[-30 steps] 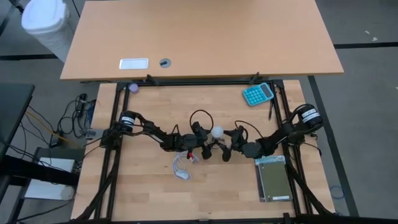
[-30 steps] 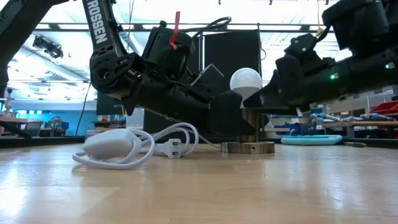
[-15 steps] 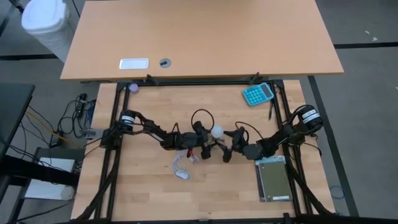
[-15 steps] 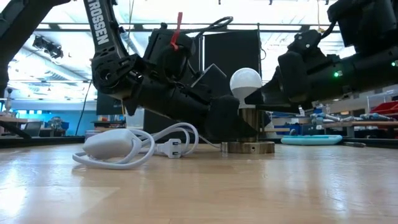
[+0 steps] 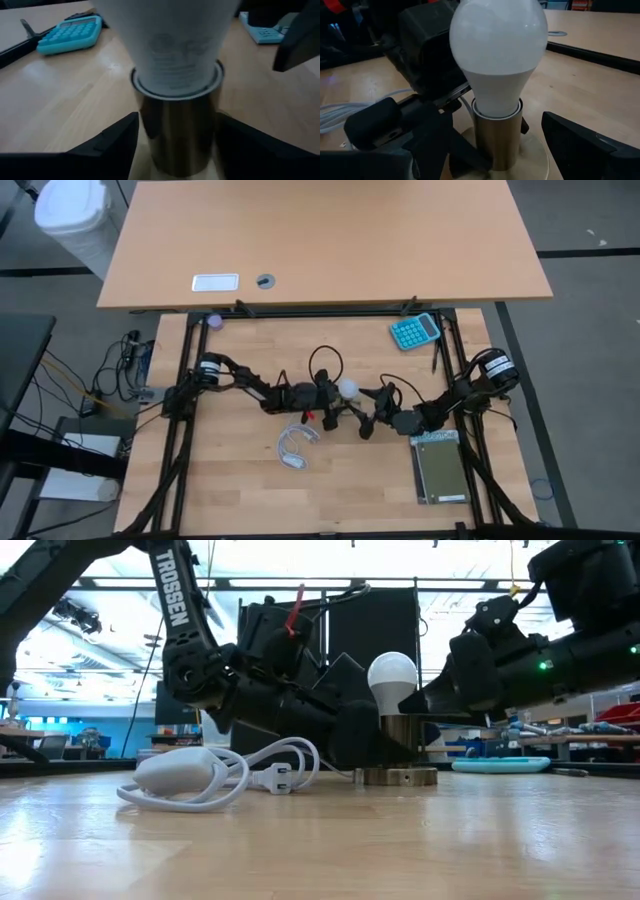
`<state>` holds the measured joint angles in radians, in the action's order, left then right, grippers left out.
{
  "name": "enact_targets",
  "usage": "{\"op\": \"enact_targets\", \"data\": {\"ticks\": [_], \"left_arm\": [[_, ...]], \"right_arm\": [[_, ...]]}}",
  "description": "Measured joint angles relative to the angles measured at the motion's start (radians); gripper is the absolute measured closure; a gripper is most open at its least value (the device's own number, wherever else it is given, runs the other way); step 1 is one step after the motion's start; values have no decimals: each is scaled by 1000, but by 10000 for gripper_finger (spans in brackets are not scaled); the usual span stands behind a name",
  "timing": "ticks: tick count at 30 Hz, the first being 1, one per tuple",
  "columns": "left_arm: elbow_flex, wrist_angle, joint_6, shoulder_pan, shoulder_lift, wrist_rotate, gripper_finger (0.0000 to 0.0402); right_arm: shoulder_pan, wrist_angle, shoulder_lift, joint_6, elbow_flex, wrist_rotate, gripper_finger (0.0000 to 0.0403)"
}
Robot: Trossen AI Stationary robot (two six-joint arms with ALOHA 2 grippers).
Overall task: Screw lightbulb
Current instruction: Remove the lightbulb from the socket
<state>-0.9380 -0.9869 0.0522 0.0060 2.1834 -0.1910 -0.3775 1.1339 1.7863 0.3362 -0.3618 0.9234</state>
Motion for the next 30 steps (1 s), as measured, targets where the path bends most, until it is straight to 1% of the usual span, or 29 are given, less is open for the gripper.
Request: {"op": "enact_targets", "data": {"ticks": [7,11,13,15,18,21,30], "left_arm": [[0,-1,-4,0,0,-2,188],[0,-4,-11,0,0,-2,205],[0,-4,-19,0,0,-2,207],[0,-2,-27,0,0,-2,207],[0,1,-31,0,0,-2,207],[-1,7,-37,0,0,-2,207],[-1,9,-39,0,0,-3,207]], "right_arm": [[-2,20,0,8,0,-9,95],[-6,16,0,29,-8,-8,95],[-7,15,1,28,-27,-7,95],[-7,0,9,7,-50,17,95],[-7,-80,12,-1,-85,76,96],[-5,-122,13,7,-99,101,96],[28,-120,13,11,-107,109,96]]}}
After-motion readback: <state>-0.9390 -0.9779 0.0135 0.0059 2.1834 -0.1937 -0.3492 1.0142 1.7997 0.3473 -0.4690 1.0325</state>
